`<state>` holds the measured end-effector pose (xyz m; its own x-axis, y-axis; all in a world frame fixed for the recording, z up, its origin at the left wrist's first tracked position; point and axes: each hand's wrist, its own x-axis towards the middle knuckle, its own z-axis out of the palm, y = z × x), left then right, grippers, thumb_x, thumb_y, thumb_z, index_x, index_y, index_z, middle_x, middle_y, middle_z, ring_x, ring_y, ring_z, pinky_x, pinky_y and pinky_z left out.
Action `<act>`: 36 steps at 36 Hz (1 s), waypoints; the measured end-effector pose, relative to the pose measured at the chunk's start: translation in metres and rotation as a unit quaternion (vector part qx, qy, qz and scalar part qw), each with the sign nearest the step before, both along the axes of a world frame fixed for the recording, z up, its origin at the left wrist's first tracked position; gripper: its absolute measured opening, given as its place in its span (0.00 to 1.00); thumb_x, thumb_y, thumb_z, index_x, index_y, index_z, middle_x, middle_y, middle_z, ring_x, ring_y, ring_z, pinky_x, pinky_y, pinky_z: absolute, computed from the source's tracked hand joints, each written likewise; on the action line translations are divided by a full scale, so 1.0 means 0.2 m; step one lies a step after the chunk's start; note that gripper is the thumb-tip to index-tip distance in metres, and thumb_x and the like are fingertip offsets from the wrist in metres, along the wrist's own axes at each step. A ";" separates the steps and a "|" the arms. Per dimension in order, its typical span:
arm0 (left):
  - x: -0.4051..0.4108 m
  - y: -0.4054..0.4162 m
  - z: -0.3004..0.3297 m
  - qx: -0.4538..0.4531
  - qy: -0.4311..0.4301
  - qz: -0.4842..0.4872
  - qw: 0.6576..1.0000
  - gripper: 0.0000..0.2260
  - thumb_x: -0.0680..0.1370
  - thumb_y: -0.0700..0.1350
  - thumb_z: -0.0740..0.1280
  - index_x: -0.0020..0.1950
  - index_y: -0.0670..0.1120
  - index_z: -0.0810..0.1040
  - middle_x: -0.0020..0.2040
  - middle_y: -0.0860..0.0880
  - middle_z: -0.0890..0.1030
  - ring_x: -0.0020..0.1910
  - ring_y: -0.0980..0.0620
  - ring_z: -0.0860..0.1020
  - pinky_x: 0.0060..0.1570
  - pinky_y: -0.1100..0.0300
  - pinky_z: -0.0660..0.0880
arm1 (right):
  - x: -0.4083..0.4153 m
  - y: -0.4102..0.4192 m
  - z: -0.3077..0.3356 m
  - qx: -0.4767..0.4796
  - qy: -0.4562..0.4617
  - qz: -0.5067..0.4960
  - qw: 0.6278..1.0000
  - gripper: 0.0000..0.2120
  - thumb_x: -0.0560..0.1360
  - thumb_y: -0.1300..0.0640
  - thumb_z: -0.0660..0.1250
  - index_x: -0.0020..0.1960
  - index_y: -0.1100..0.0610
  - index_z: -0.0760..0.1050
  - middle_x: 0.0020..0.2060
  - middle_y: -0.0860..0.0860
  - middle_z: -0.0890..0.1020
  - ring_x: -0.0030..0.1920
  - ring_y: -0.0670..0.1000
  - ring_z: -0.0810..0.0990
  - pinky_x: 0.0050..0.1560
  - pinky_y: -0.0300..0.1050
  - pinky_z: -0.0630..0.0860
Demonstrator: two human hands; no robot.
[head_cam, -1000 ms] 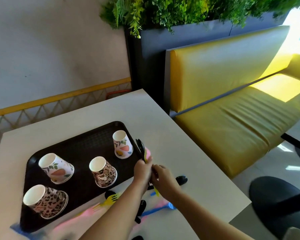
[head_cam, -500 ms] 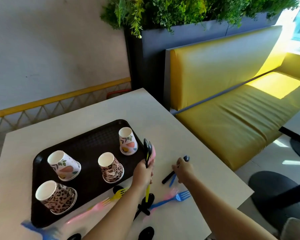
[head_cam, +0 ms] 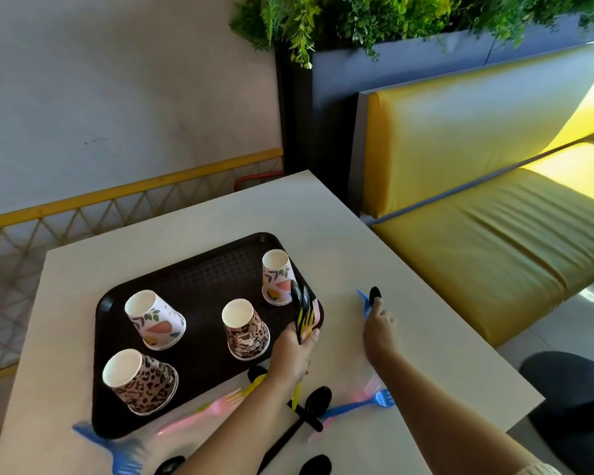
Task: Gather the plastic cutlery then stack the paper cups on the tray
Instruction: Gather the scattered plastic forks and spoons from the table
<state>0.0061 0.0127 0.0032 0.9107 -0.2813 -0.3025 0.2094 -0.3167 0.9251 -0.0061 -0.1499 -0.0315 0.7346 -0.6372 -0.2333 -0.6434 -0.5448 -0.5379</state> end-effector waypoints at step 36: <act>-0.14 -0.05 0.08 -0.070 0.009 0.110 0.991 0.10 0.75 0.45 0.70 0.42 0.38 0.80 0.35 0.46 0.81 0.36 0.48 0.78 0.45 0.57 0.72 | -0.52 0.45 0.29 0.110 -0.175 0.099 0.973 0.11 0.79 0.59 0.57 0.54 0.56 0.77 0.43 0.51 0.79 0.46 0.51 0.78 0.46 0.40 0.70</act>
